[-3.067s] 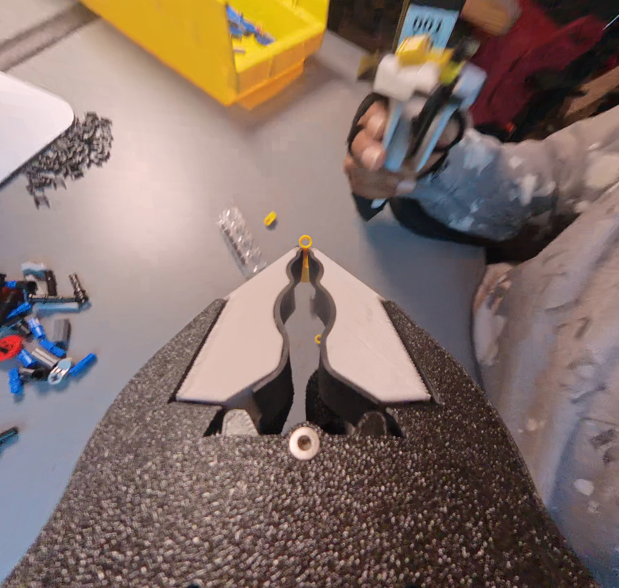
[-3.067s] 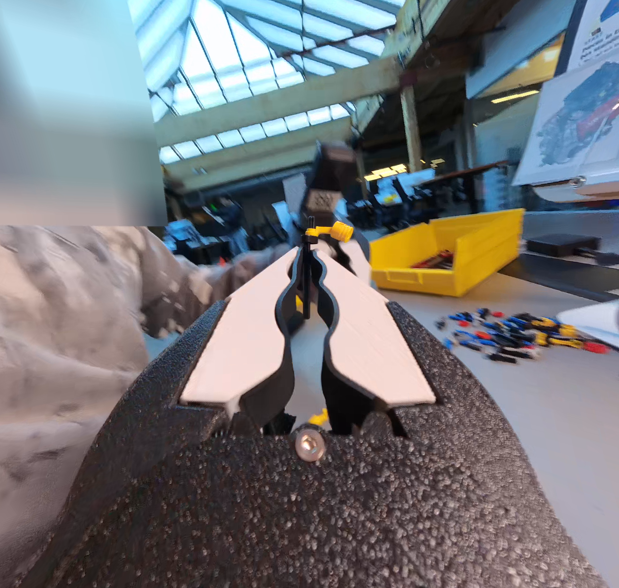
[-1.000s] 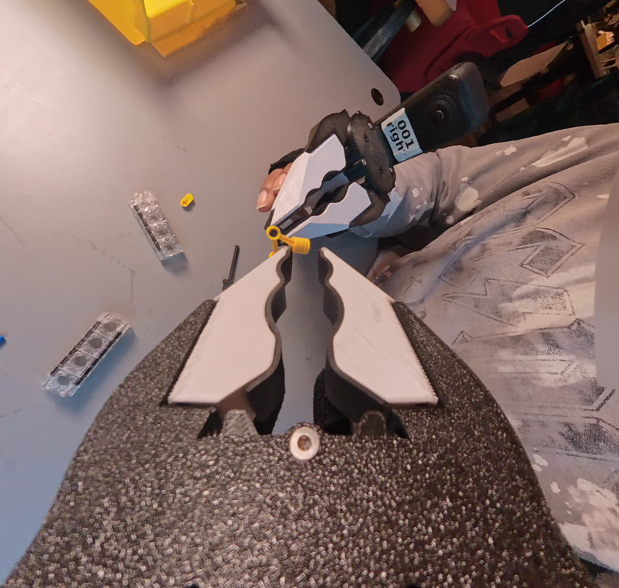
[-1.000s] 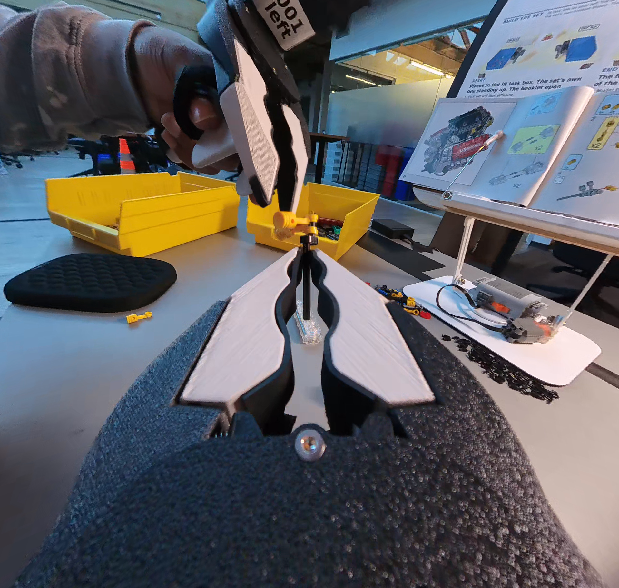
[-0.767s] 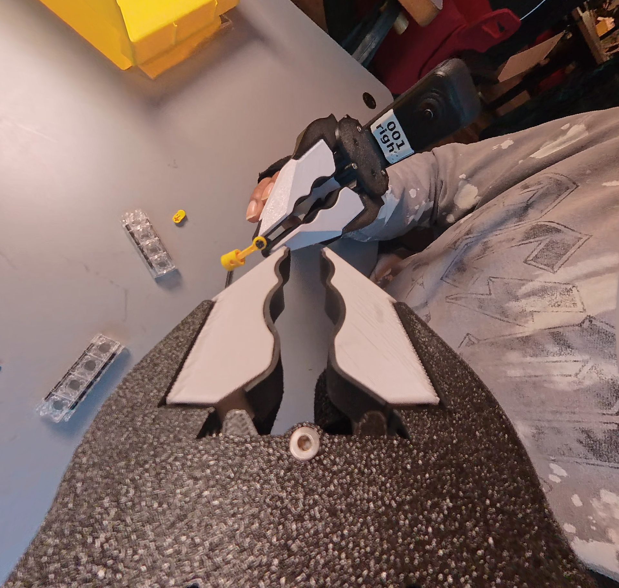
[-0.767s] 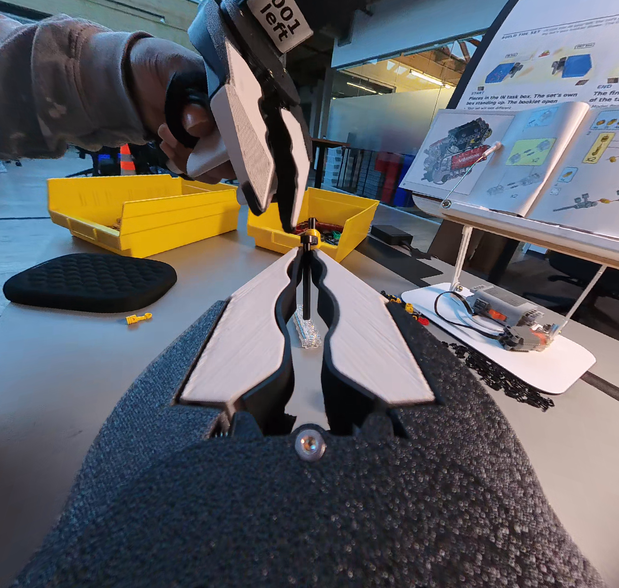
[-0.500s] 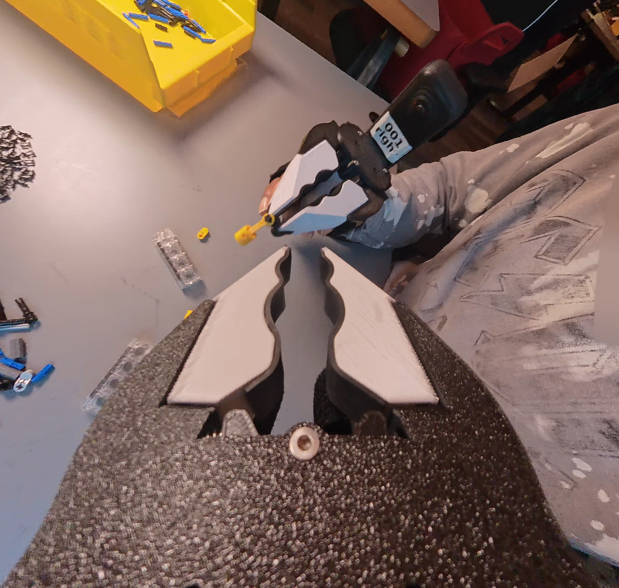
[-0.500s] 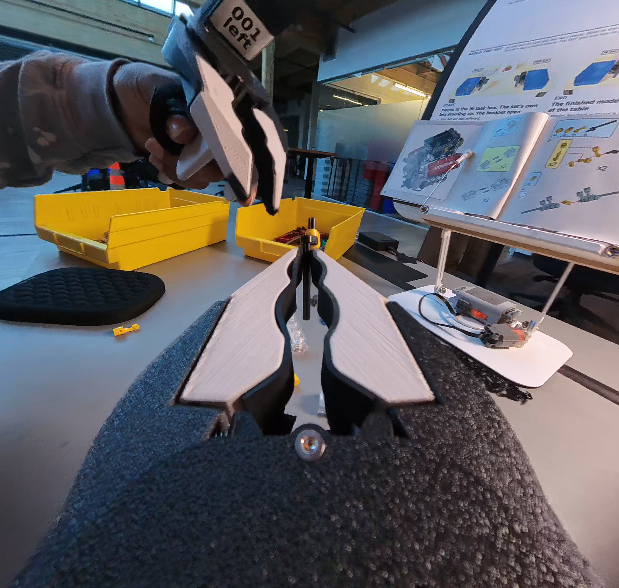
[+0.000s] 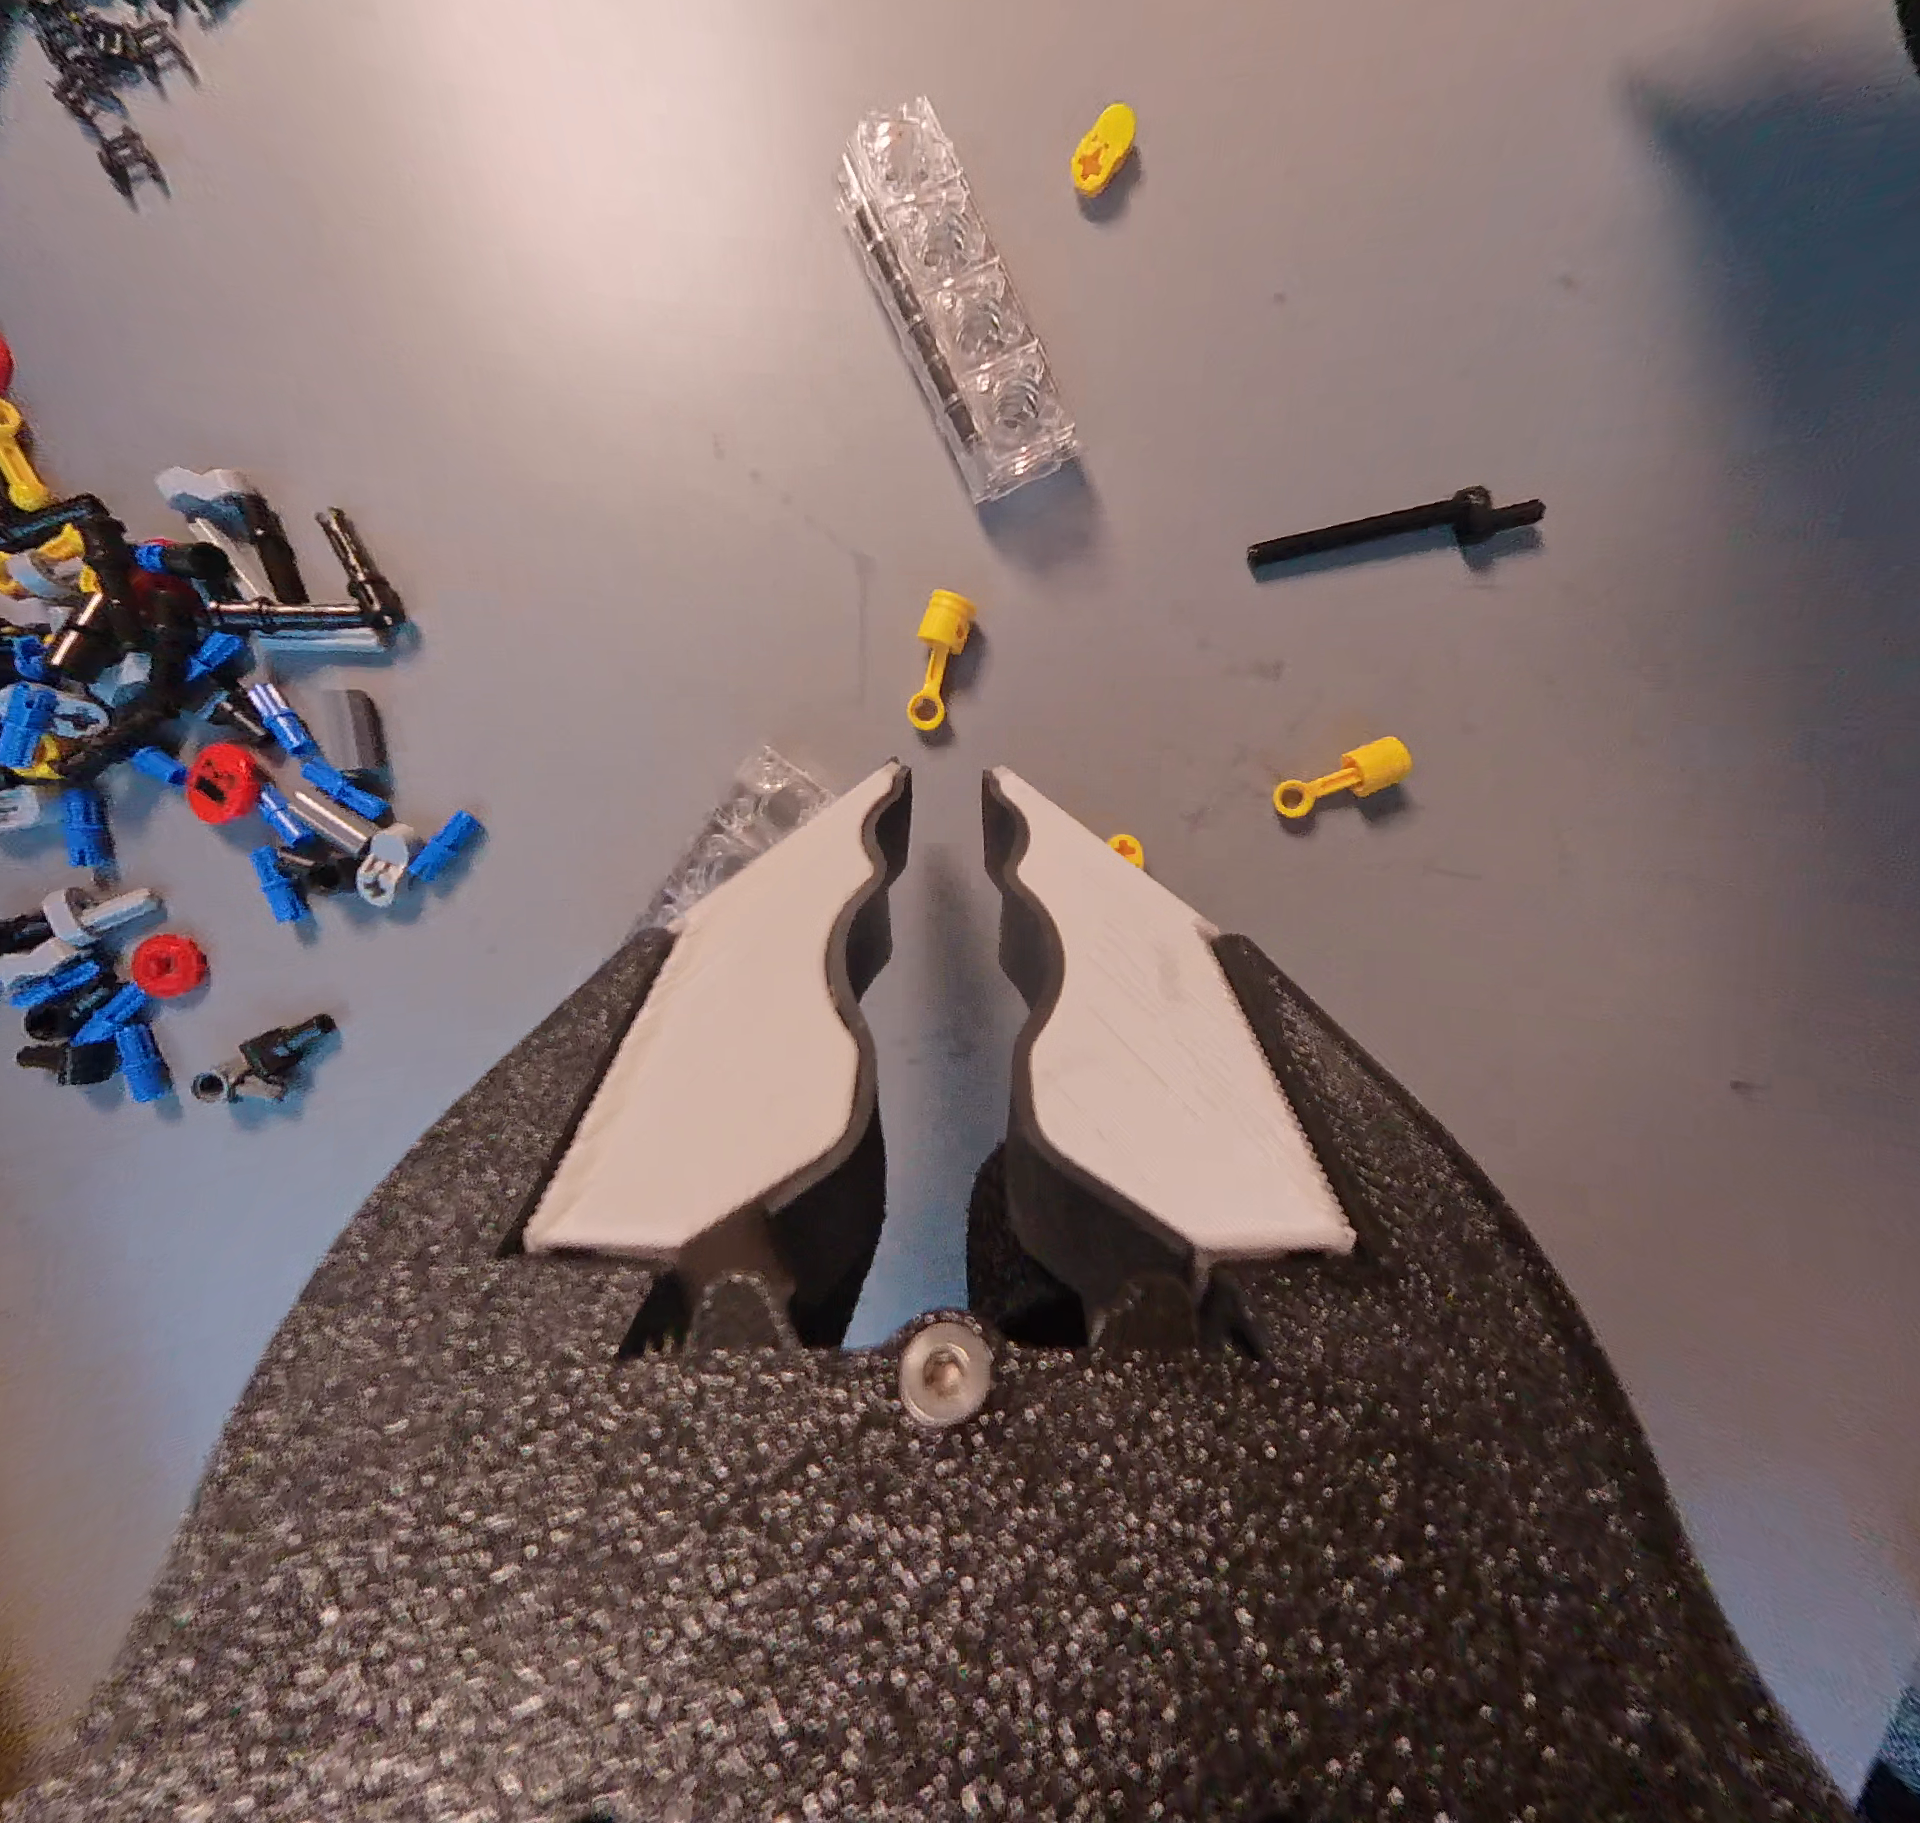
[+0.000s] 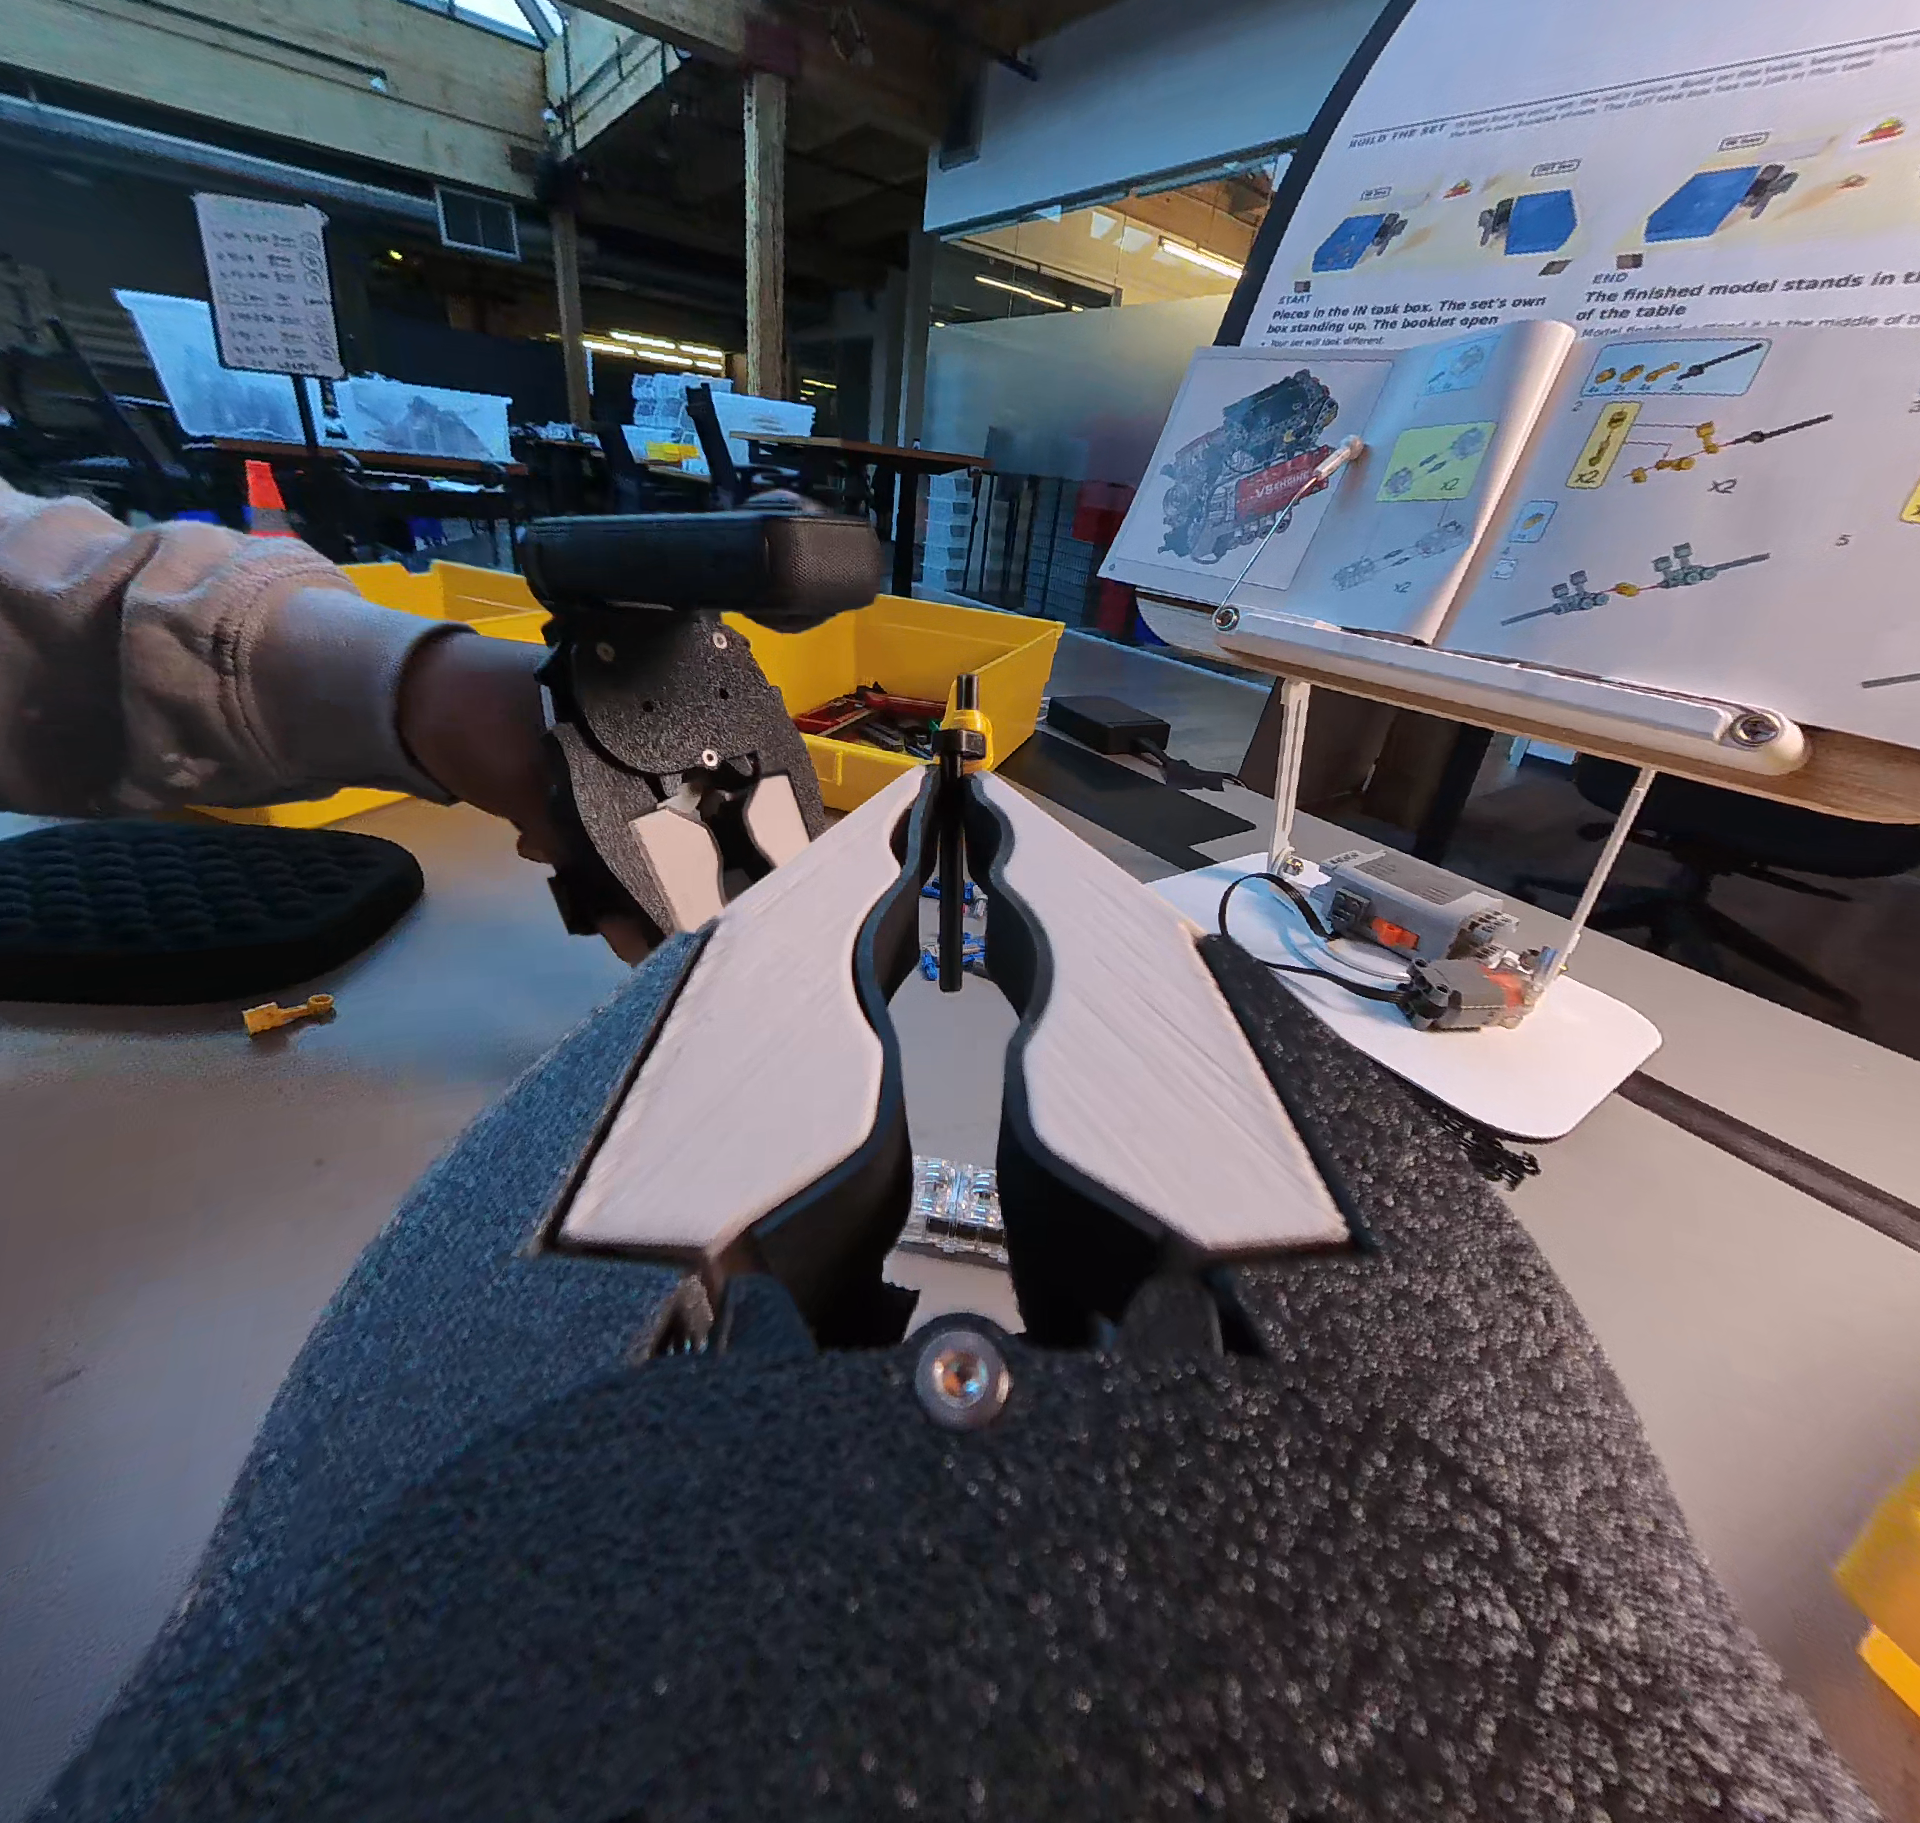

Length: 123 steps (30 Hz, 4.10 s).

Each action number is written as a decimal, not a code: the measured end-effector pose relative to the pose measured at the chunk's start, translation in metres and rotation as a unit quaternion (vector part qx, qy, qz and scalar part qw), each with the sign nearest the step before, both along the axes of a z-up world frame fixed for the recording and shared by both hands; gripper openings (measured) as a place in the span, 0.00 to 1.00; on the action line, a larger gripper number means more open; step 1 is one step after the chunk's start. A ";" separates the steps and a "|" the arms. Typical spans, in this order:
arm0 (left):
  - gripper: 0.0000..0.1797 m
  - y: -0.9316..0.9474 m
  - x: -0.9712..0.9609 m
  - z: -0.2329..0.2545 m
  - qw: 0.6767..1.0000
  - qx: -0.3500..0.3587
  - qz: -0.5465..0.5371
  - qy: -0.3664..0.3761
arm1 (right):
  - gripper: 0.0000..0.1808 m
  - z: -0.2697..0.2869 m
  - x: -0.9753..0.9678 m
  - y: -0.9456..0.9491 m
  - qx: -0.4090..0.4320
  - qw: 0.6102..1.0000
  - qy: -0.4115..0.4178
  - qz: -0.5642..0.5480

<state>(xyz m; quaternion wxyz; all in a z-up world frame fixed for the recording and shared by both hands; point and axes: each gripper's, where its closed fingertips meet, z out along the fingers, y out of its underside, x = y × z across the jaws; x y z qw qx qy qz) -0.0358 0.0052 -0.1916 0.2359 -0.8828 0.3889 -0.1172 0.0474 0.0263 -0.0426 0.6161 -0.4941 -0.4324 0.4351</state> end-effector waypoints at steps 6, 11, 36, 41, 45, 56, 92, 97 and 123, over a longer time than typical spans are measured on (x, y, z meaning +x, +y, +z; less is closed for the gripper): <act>0.06 0.014 0.007 -0.009 0.999 0.010 -0.029 0.029 | 0.02 0.000 0.001 0.001 -0.007 1.000 0.002 0.006; 0.03 0.014 0.011 -0.015 0.998 -0.015 -0.046 0.039 | 0.02 -0.001 0.000 0.001 -0.016 1.000 0.001 0.013; 0.02 0.017 0.064 0.139 0.864 -0.155 0.072 -0.473 | 0.02 -0.031 -0.018 -0.006 -0.029 0.997 -0.071 0.028; 0.02 0.020 0.067 0.137 0.884 -0.154 0.070 -0.437 | 0.02 -0.029 -0.017 -0.005 -0.025 0.997 -0.070 0.025; 0.02 0.019 0.069 0.137 0.889 -0.161 0.068 -0.424 | 0.02 -0.029 -0.017 -0.005 -0.019 0.997 -0.075 0.023; 0.03 0.011 0.066 0.128 0.938 -0.136 0.036 -0.318 | 0.02 -0.036 -0.021 -0.012 -0.006 0.994 -0.103 0.033; 0.10 -0.012 0.031 0.118 0.970 0.076 -0.012 -0.230 | 0.02 0.034 0.015 -0.019 -0.148 0.960 0.150 0.183; 0.10 -0.033 -0.004 0.043 0.991 0.038 0.042 -0.122 | 0.02 0.027 0.010 -0.019 -0.147 0.963 0.135 0.180; 0.04 -0.041 0.013 -0.009 1.000 -0.003 -0.015 0.022 | 0.02 0.023 0.010 -0.019 -0.125 0.969 0.121 0.174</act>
